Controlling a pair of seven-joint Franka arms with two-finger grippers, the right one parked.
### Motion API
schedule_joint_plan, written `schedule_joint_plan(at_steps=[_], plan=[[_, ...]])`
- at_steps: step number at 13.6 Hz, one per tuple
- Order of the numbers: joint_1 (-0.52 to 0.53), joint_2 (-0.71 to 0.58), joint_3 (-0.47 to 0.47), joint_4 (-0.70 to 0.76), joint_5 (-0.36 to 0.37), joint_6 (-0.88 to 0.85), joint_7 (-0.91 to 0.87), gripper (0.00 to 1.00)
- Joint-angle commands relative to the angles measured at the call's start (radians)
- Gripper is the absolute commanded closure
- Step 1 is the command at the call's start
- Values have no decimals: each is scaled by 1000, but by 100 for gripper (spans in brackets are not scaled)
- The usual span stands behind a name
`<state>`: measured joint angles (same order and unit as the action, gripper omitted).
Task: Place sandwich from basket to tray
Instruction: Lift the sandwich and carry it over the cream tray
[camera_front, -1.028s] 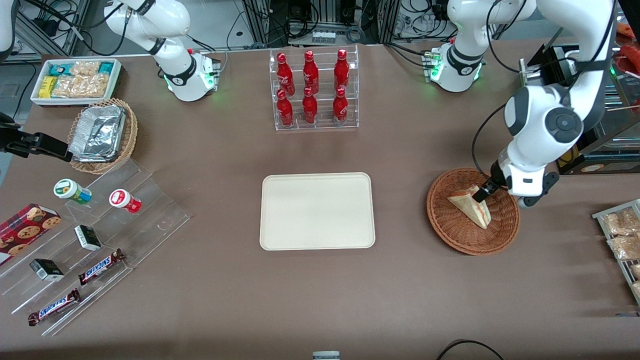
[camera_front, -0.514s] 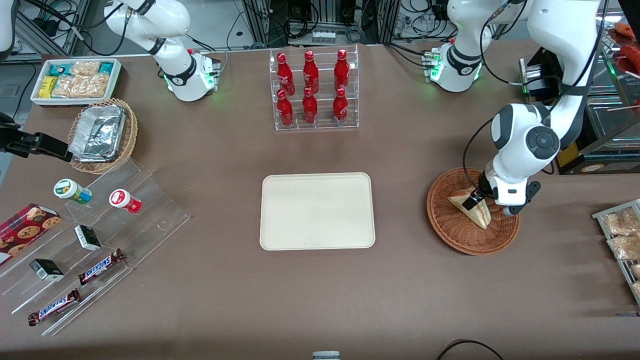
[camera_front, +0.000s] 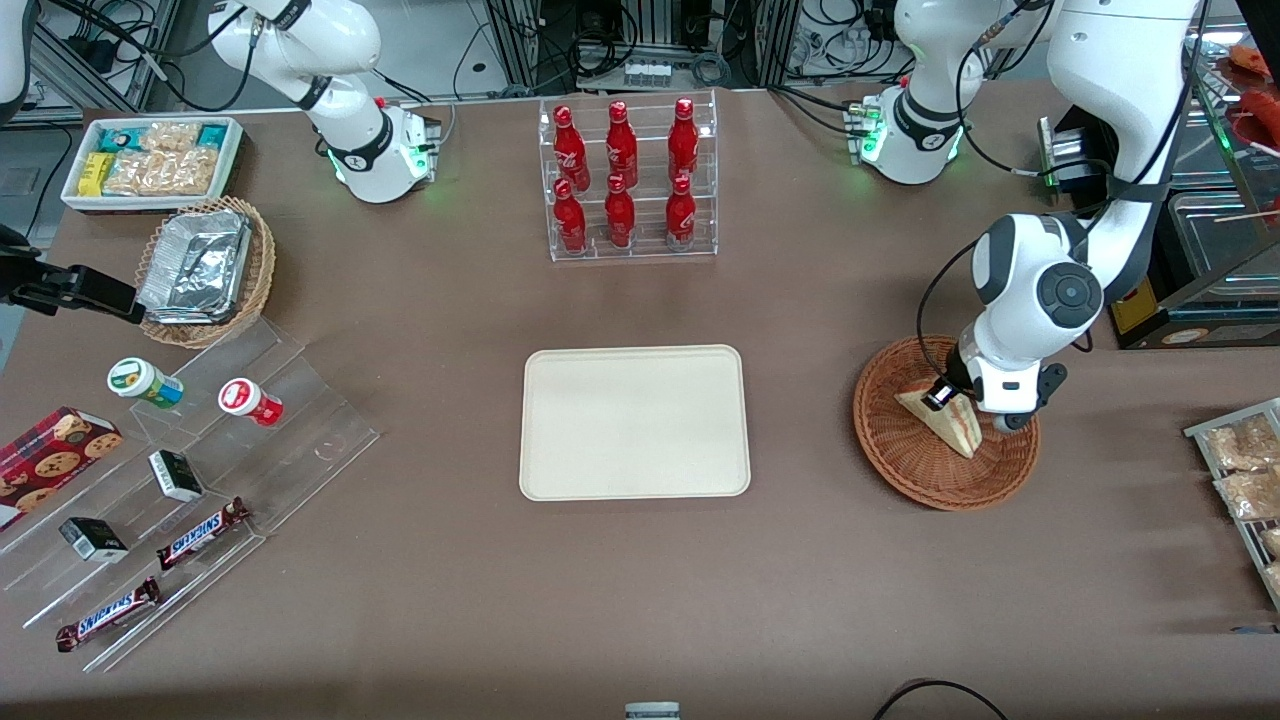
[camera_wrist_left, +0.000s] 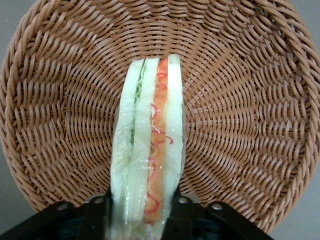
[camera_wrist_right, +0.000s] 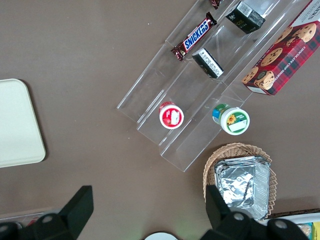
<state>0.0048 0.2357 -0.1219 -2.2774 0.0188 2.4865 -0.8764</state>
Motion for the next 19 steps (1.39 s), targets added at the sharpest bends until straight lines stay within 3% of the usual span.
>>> schedule_joint_plan(at_steps=[1,3,5,9,14,19], plan=[[-5,-18,-1,-10,6,8,-12,100],[-5,-18,-1,15,16,-11,-7,100],[-6,-15,-4,114,84,-160,0,100],[-126,-10,-5,315,101,-408,59,100],[-299,8,-7,377,98,-406,140,100],[-477,198,-5,602,89,-420,152,100]])
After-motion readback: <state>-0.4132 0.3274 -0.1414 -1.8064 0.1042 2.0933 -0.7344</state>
